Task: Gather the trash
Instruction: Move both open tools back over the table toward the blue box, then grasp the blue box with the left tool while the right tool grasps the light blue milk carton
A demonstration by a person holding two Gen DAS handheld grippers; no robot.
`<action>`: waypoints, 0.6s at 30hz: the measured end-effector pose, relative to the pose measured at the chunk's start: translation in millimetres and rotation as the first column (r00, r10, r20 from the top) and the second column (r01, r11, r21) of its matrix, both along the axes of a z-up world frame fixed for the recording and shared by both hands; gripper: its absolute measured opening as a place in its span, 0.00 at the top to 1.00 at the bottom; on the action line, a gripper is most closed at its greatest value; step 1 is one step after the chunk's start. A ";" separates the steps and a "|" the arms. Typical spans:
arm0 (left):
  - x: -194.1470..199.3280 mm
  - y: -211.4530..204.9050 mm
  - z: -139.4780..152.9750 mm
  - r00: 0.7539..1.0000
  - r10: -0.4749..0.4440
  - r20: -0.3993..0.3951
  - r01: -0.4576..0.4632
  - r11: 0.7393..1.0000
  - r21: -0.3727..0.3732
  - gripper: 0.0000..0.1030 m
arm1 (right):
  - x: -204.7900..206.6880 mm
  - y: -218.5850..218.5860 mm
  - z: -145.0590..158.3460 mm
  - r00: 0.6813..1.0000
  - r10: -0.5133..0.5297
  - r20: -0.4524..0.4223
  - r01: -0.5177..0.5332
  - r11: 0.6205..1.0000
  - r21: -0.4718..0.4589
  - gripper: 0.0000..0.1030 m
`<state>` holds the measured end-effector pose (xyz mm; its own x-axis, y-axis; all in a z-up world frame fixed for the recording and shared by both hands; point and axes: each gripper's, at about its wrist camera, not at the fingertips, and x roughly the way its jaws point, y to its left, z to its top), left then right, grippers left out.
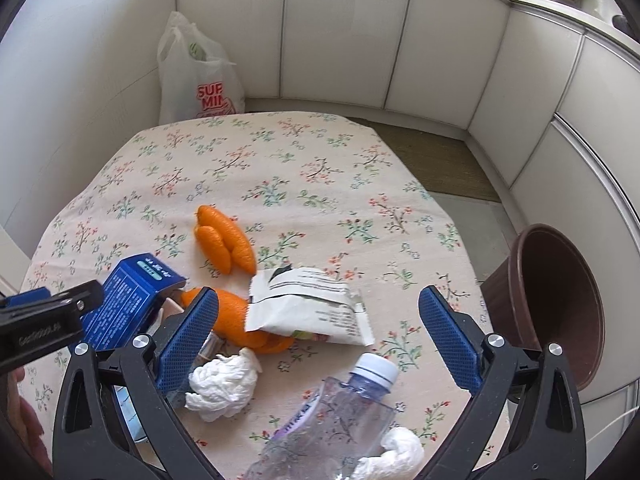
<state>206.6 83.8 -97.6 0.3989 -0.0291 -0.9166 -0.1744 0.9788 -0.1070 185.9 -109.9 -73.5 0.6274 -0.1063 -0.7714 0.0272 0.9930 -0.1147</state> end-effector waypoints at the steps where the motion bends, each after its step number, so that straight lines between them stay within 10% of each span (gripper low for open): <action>1: 3.6 -0.6 -2.0 1.000 -0.010 -0.008 0.010 1.000 0.002 0.19 | 0.5 1.7 -0.8 1.000 0.008 -0.007 -0.008 1.000 0.002 0.07; 18: 23.6 -25.3 -21.8 0.978 -0.182 -0.100 0.179 0.983 -0.037 0.19 | -3.2 8.0 -6.2 0.991 0.091 -0.096 -0.088 0.996 0.032 0.07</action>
<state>230.2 58.6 -119.4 0.2885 -0.1177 -0.9502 -0.0063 0.9922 -0.1248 182.7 -102.0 -79.7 0.5554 -0.0307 -0.8310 -0.0715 0.9939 -0.0845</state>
